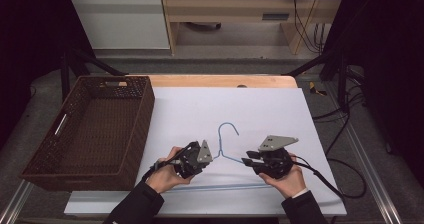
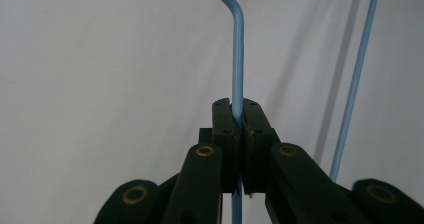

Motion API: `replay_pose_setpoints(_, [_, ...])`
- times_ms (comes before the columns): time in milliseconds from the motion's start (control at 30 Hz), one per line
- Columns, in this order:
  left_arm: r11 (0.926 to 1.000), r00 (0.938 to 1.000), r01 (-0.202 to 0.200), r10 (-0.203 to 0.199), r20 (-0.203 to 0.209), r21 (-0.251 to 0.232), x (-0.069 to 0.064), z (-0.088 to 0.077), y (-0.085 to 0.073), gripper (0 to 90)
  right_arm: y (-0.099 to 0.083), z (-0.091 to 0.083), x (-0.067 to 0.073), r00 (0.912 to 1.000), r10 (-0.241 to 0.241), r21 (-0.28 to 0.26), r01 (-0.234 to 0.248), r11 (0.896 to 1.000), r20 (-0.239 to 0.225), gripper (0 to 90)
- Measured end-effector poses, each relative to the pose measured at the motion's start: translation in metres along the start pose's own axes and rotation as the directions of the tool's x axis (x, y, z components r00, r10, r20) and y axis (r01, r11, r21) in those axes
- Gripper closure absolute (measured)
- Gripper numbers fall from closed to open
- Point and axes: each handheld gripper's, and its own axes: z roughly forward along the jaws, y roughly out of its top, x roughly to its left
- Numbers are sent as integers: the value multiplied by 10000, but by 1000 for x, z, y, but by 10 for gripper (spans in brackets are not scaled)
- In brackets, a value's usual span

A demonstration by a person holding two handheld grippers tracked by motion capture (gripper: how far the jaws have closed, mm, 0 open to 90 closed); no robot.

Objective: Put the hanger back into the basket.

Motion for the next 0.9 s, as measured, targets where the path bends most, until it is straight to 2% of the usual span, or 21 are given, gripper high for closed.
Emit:
replay_pose_setpoints(33, [9995,9996,266,-267,-87,-169,2,-5,0,871,-1,-9,-5,9996,257,-355,-251,9991,150,610])
replay_pose_setpoints(67, [9995,9996,266,-267,-87,-169,2,-5,0,871,-1,-9,-5,9996,257,-355,-251,9991,150,610])
replay_pose_setpoints(100, [9982,9985,513,-518,-159,-295,3,-9,0,871,-3,-17,-12,9983,487,-751,-463,9961,304,553])
replay_pose_setpoints(133, [9982,9985,513,-518,-159,-295,3,-9,0,871,-3,-17,-12,9983,487,-751,-463,9961,304,553])
replay_pose_setpoints(200, [9954,9957,848,-864,-341,-456,5,-13,0,871,-5,-24,-18,9951,803,-1108,-737,9911,569,465])
replay_pose_setpoints(333, [9864,9859,1513,-1552,-621,-635,11,-21,-2,871,-13,-37,-30,9843,1356,-1728,-1149,9782,1130,308])
replay_pose_setpoints(367, [9832,9817,1706,-1753,-748,-647,13,-23,-3,871,-16,-41,-34,9786,1538,-1897,-1265,9737,1368,273])
replay_pose_setpoints(400, [9832,9817,1706,-1753,-748,-647,13,-23,-3,871,-16,-41,-34,9786,1538,-1897,-1265,9737,1368,273])
replay_pose_setpoints(433, [9805,9779,1857,-1909,-855,-650,15,-24,-3,871,-20,-44,-39,9749,1710,-2045,-1399,9688,1428,244])
replay_pose_setpoints(467, [9789,9756,1929,-1986,-931,-669,15,-25,-4,871,-20,-44,-39,9749,1710,-2045,-1399,9688,1428,244])
replay_pose_setpoints(500, [9757,9708,2081,-2146,-1069,-688,16,-26,-4,871,-24,-46,-42,9708,1774,-2080,-1422,9677,1617,219])
replay_pose_setpoints(567, [9699,9633,2286,-2378,-1245,-836,18,-30,-6,871,-27,-48,-45,9674,1892,-2120,-1519,9654,1684,207])
replay_pose_setpoints(600, [9699,9633,2286,-2378,-1245,-836,18,-30,-6,871,-27,-48,-45,9674,1892,-2120,-1519,9654,1684,207])
replay_pose_setpoints(667, [9683,9590,2339,-2446,-1434,-872,19,-33,-6,871,-30,-49,-48,9648,1998,-2140,-1616,9634,1710,205])
replay_pose_setpoints(767, [9589,9466,2599,-2762,-1661,-1136,21,-39,-6,871,-35,-50,-51,9610,2068,-2174,-1655,9619,1834,181])
replay_pose_setpoints(867, [9527,9362,2766,-2967,-1884,-1260,23,-47,-6,871,-40,-51,-54,9583,2181,-2300,-1736,9576,1849,155])
replay_pose_setpoints(900, [9469,9289,2896,-3132,-1975,-1395,24,-51,-6,871,-42,-51,-55,9566,2224,-2336,-1763,9562,1884,147])
